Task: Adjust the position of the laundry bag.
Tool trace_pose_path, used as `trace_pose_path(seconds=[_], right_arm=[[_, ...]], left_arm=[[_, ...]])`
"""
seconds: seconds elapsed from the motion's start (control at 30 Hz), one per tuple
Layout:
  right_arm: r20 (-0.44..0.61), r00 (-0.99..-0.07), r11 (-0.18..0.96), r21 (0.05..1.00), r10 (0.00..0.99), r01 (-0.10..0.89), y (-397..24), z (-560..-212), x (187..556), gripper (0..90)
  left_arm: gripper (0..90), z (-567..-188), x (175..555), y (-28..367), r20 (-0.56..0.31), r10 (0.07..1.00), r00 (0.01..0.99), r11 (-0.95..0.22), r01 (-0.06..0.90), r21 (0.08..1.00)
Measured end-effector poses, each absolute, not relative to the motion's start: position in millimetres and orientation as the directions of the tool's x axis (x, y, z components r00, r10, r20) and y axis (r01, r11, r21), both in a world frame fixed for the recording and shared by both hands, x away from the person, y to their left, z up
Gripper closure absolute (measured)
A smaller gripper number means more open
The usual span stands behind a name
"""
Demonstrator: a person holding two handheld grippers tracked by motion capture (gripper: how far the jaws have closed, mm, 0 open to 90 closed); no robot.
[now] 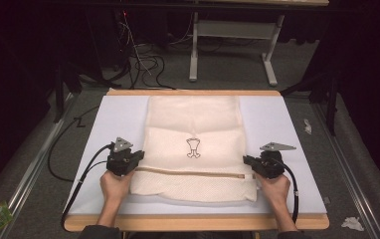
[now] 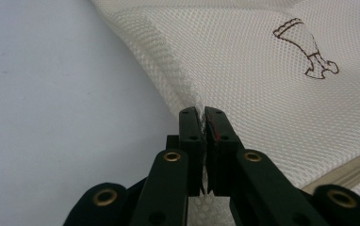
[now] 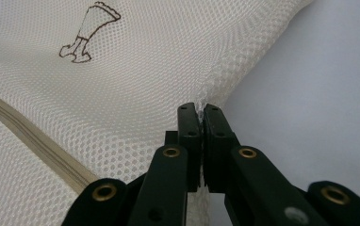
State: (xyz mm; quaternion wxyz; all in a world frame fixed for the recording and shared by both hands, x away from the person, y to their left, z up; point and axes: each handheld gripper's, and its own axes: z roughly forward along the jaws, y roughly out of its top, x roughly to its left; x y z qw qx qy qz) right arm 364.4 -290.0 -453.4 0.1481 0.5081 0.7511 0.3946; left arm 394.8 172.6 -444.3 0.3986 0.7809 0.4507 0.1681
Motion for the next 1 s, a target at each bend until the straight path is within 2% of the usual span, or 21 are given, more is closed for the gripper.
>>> trace_pose_path(seconds=[0.73, 0.93, 1.0], right_arm=[[0.153, -0.440, 0.197, 0.732, 0.885, 0.652, -278.1, -461.3, 365.9, 85.9], [0.134, -0.427, 0.195, 0.742, 0.894, 0.642, -278.6, -463.4, 365.2, 78.4], [0.131, -0.410, 0.178, 0.754, 0.903, 0.632, -280.9, -463.5, 363.0, 70.0]], left_arm=[[81.4, -460.5, 392.2, 180.0, -0.089, 0.850, 0.519, -0.284, 0.594, 0.753], [70.7, -462.4, 389.7, 180.8, -0.074, 0.856, 0.512, -0.281, 0.580, 0.765], [62.3, -462.2, 386.6, 181.6, -0.075, 0.857, 0.510, -0.271, 0.570, 0.775]])
